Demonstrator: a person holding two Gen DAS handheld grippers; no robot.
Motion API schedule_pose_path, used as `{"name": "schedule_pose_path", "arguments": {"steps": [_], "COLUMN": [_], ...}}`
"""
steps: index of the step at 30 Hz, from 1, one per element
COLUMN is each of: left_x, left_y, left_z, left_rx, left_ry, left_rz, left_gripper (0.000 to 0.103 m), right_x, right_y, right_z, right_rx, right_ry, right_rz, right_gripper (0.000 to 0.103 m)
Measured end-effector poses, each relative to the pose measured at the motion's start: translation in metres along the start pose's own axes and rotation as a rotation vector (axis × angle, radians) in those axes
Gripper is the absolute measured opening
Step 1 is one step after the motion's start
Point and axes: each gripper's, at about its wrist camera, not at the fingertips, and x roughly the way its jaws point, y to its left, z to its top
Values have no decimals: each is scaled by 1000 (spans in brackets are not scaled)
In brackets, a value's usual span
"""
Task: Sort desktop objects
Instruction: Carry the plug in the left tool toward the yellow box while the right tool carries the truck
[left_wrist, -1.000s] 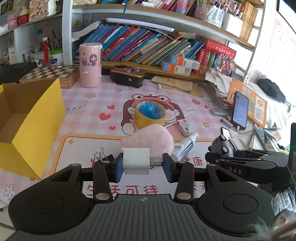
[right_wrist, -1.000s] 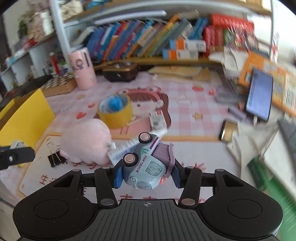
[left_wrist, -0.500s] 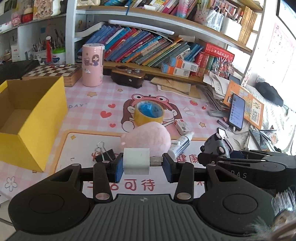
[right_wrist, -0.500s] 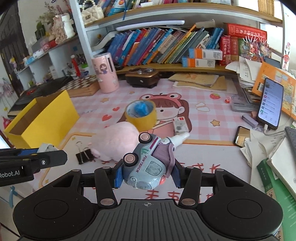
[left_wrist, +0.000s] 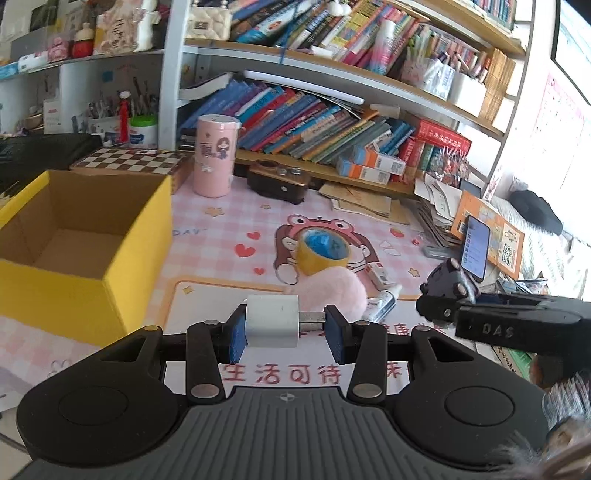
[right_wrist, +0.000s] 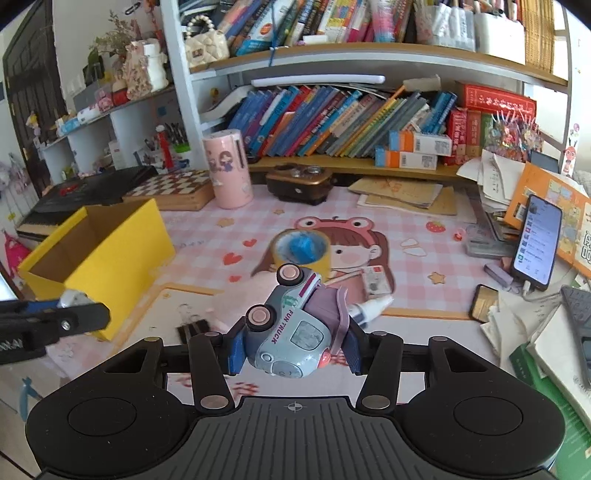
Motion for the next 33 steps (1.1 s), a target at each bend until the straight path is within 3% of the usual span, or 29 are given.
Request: {"name": "schedule_pose_path", "arguments": {"steps": [8,21,33], "left_x": [-38,-100,-149], "left_y": [49,127,167], "left_z": [-1,-60,-89], "left_rx": [-39,-146,-118], "left_ry": [-72,-37,-39], "left_rz": [9,-12,-39], "left_gripper": [40,40,40], "right_x": [-23,-46,-66], "right_y": [48,162,232], "right_z": [14,-45,-83], "right_rx": [-23,-10,8], "right_ry": [-66,0,53], "right_rz": [20,33,81], "right_gripper": [50,50,50]}}
